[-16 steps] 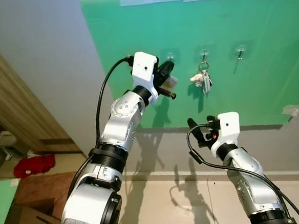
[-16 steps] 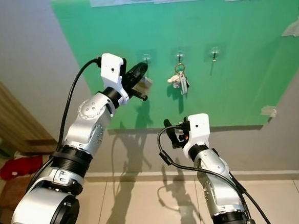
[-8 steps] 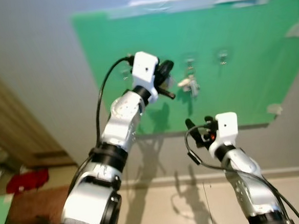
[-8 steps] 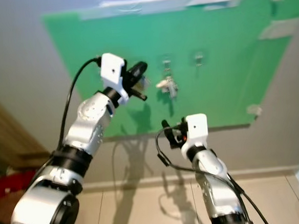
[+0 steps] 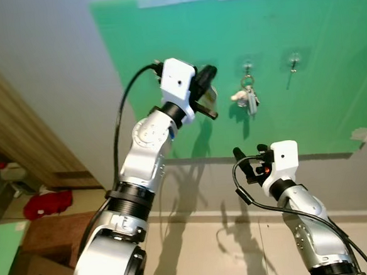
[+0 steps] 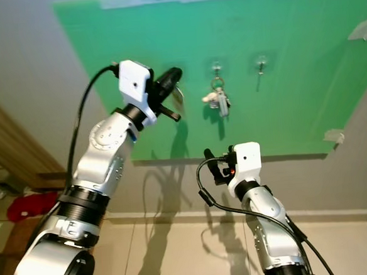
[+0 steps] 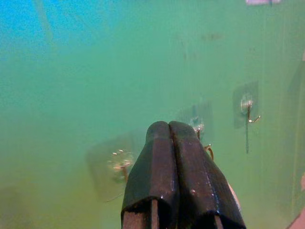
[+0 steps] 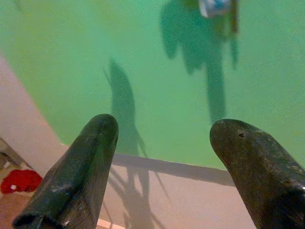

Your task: Hang keys on a hook

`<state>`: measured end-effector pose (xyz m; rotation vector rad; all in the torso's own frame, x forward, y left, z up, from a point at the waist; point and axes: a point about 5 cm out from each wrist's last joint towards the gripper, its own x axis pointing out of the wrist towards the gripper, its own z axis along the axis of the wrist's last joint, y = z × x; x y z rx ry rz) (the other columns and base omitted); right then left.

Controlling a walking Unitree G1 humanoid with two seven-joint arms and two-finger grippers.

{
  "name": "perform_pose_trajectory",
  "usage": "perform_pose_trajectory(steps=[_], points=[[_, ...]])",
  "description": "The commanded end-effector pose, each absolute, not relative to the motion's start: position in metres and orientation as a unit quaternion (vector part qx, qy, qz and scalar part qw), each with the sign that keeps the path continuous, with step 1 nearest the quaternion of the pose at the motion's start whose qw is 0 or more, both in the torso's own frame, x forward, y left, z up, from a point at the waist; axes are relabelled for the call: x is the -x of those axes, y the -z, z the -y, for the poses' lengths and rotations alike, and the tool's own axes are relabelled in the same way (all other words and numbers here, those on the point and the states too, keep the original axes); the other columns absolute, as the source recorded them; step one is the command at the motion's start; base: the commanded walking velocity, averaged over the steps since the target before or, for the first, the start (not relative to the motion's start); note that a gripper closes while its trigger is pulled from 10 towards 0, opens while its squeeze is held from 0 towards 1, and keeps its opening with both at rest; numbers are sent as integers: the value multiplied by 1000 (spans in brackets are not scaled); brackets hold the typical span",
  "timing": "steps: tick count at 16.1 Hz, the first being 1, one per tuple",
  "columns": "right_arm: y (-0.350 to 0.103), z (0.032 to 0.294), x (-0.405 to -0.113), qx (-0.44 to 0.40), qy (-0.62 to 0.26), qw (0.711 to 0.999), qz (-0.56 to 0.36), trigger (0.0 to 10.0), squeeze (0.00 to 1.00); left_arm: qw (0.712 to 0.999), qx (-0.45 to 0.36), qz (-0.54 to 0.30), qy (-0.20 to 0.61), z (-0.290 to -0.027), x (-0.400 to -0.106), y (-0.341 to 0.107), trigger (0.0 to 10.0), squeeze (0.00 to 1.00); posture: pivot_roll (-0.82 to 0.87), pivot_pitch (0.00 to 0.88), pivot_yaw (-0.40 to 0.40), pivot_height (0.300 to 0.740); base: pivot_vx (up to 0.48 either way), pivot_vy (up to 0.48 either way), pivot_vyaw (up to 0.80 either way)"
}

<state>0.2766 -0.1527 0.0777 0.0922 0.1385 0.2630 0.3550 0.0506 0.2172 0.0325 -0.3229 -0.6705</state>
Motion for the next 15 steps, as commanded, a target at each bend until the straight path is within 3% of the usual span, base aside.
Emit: perform_pose_trajectory(steps=[1,4,10,13,15], points=[[-86,147,-279,-49,-145,987,-49,10000,0,932,-18,162,324,-54,-355,-221,0,0,-158,0,151,740,0,0,0],[-92,149,-281,-47,-139,989,-33,10000,0,939,12,143,312,-68,-340,-210,0,0,-156,0,160,740,0,0,0],[-125,162,-285,-19,-125,992,25,10000,0,931,-60,59,356,-96,-287,-171,0,0,-127,0,149,740,0,0,0],[-125,165,-287,-20,-124,992,22,10000,0,926,-72,42,367,-95,-272,-160,0,0,-127,0,136,740,0,0,0],[-125,165,-291,-17,-126,992,10,10000,0,941,-15,37,337,-98,-269,-148,0,0,-123,0,96,740,0,0,0]])
